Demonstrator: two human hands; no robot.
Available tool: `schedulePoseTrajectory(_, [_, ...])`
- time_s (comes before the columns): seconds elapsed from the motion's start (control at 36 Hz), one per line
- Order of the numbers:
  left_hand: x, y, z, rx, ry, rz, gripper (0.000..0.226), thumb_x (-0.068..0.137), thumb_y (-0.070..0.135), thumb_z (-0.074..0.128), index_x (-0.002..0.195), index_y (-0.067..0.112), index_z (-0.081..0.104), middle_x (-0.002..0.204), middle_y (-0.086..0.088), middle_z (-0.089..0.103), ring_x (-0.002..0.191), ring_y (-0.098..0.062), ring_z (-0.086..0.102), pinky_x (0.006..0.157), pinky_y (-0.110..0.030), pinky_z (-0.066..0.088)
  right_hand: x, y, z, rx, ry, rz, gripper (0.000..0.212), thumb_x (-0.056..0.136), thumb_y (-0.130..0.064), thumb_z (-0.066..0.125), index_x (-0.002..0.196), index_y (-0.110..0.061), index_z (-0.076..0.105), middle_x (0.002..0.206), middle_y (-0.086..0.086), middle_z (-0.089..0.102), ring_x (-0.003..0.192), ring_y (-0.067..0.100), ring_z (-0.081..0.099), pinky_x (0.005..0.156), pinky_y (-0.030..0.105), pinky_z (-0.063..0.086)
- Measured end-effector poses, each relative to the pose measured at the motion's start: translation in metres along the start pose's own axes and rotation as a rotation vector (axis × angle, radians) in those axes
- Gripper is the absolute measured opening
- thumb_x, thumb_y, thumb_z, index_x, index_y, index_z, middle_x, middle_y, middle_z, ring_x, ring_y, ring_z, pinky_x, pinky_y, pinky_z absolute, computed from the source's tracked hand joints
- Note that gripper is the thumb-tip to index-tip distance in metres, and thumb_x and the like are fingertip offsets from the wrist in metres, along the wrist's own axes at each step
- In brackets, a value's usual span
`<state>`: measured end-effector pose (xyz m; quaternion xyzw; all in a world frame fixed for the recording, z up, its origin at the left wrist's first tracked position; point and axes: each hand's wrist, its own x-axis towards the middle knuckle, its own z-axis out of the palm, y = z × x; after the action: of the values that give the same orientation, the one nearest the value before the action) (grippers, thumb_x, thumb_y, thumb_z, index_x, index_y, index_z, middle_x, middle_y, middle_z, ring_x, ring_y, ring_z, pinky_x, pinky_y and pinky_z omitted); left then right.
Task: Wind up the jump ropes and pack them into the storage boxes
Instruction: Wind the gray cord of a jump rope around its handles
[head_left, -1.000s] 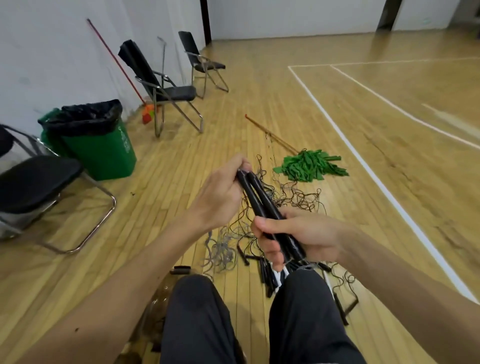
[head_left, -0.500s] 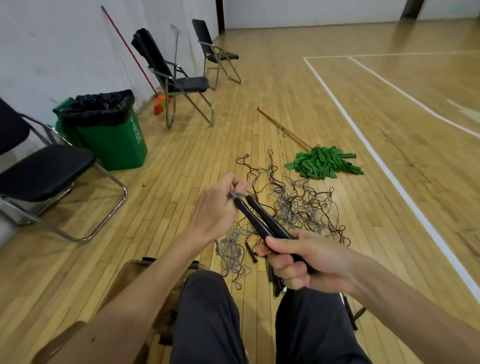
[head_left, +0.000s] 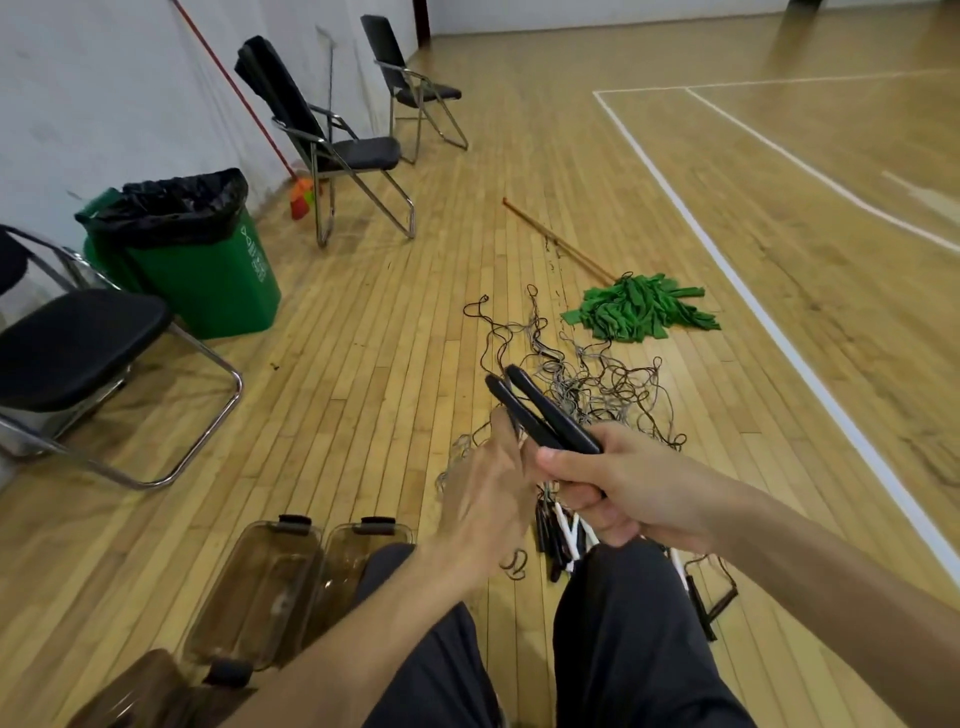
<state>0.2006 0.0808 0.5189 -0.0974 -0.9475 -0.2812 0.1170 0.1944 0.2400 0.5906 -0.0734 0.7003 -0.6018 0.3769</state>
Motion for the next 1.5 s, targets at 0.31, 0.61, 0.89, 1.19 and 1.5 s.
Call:
schedulePoseTrajectory(0.31, [0.011,-0.017,-0.048,0.505,-0.124,0.656,0.015,0.087,0.026,0.064,0.085,0.011,0.062,0.077,-0.002,0.058,0.059,-0.013,0.053,0.042,-0.018,0.026,0.001,0.005,-0.034,-0.307,-0.002,0.193,0.021,0.097,-0.023,0.066,0.099,-0.009,0.05,0.057,-0.005,0.041,0.044,0.009,0.03,0.038,0.019,0.025])
schedulePoseTrajectory(0.61, [0.039,0.018,-0.09,0.071,-0.548,0.656,0.031,0.074,0.039,0.083,0.073,0.014,0.065,0.082,0.003,0.054,0.074,-0.01,0.046,0.065,-0.022,0.04,-0.005,-0.015,-0.027,-0.805,-0.327,0.171,0.025,0.1,-0.026,0.062,0.082,-0.012,0.053,0.06,-0.004,0.045,0.049,0.014,0.038,0.045,0.024,0.035])
schedulePoseTrajectory(0.89, [0.043,0.037,-0.101,-0.403,-0.73,0.283,0.033,0.063,0.015,0.093,0.072,0.014,0.062,0.071,-0.01,0.061,0.062,-0.009,0.054,0.057,-0.022,0.043,-0.019,0.004,-0.033,-0.972,-0.222,-0.241,0.021,0.1,-0.041,0.059,0.101,-0.021,0.059,0.089,0.006,0.064,0.074,0.02,0.058,0.067,0.034,0.048])
schedulePoseTrajectory(1.19, [0.061,0.059,-0.113,-0.787,-0.742,0.178,0.018,0.089,0.03,0.071,0.079,0.015,0.066,0.074,0.001,0.062,0.065,-0.015,0.059,0.062,-0.023,0.049,-0.006,0.036,-0.033,-0.899,0.271,-0.823,0.024,0.102,-0.044,0.048,0.111,-0.022,0.056,0.067,-0.021,0.049,0.056,0.0,0.05,0.053,0.011,0.037])
schedulePoseTrajectory(1.5, [0.069,0.076,-0.105,-0.969,-0.523,-0.042,0.064,0.095,0.054,0.025,0.101,0.004,0.065,0.084,-0.005,0.064,0.08,-0.018,0.061,0.073,-0.028,0.053,-0.004,0.03,-0.034,-0.454,0.422,-0.867,0.03,0.099,-0.04,0.056,0.116,-0.016,0.061,0.073,-0.002,0.058,0.055,0.014,0.046,0.051,0.034,0.039])
